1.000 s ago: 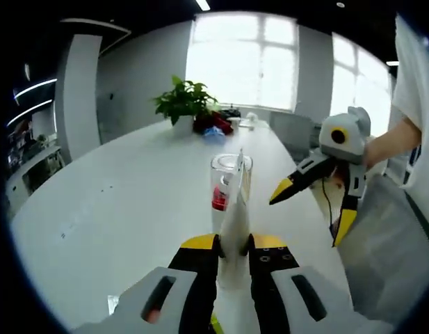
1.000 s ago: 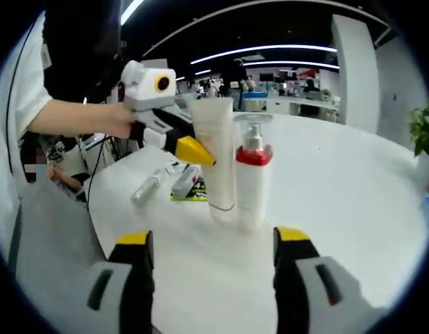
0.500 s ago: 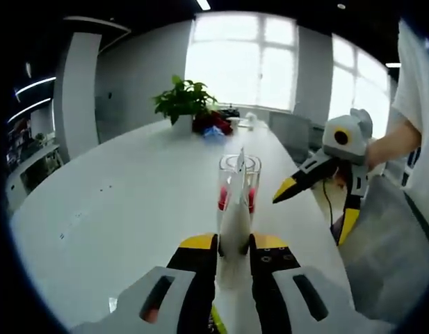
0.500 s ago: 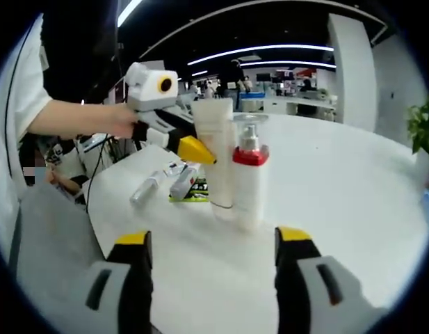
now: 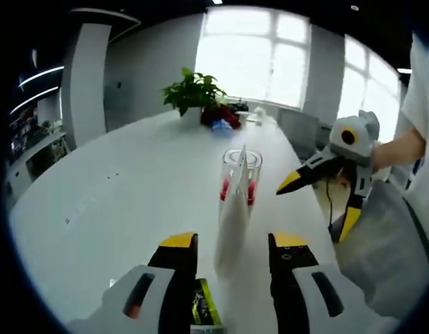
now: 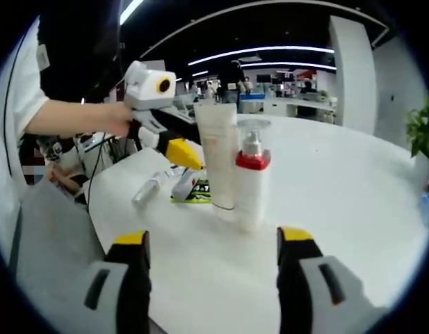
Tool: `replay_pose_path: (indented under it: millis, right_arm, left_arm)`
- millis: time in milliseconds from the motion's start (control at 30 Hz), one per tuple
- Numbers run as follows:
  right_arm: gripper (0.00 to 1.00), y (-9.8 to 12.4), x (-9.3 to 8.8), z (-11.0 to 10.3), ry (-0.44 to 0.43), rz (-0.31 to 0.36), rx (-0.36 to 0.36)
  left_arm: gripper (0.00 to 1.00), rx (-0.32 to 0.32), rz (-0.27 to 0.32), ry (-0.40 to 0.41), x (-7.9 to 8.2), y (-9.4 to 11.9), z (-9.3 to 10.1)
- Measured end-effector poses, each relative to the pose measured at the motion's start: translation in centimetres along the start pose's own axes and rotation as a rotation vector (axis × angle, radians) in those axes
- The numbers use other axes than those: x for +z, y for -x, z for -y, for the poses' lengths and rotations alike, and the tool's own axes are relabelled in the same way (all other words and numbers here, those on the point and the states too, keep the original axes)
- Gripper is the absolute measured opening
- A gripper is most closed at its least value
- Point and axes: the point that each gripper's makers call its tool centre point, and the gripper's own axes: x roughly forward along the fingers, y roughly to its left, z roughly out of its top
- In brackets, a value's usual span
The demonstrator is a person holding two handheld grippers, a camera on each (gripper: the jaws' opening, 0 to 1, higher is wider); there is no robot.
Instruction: Arrange the skincare products in the storage area until every visible bottle or jar stands upright without overlapping.
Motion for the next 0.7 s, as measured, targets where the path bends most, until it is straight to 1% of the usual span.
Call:
replay_pose_path:
  millis: [167,267,333,433,600,700]
  right_arm:
    - [0.77,0.4,0.3,-0.3,-0.001,0.006,-0.004]
    - [0.79,0.8,0.9,-0.4,-0.03,0.036,-0.008]
    - [0.81,1.1,1.3,-0.5,-0.041,0.052,-0.009]
    - [0.83,1.3,1.6,-0.6,-0.045,0.059,-0.011]
    - [0.85,1.6,1.8,-1.0,-0.044,0.059,-0.009]
    - [0.86,1.8,2.1,-1.3,-0.043,0.062,-0.008]
  left_arm:
    - [0.49,0.032,-0.012,0.038,-0.5,1.2,0.1]
    - [0.52,0.042,-0.03,0.052,-1.2,1.9,0.5]
    - [0.55,0.049,-0.042,0.061,-1.5,2.4,0.7]
    - [0.6,0.062,-0.044,0.078,-1.9,3.1,0.9]
    - [0.67,0.102,-0.043,0.116,-2.5,4.3,1.2]
    - [0.7,0.123,-0.042,0.141,-2.9,5.1,1.8]
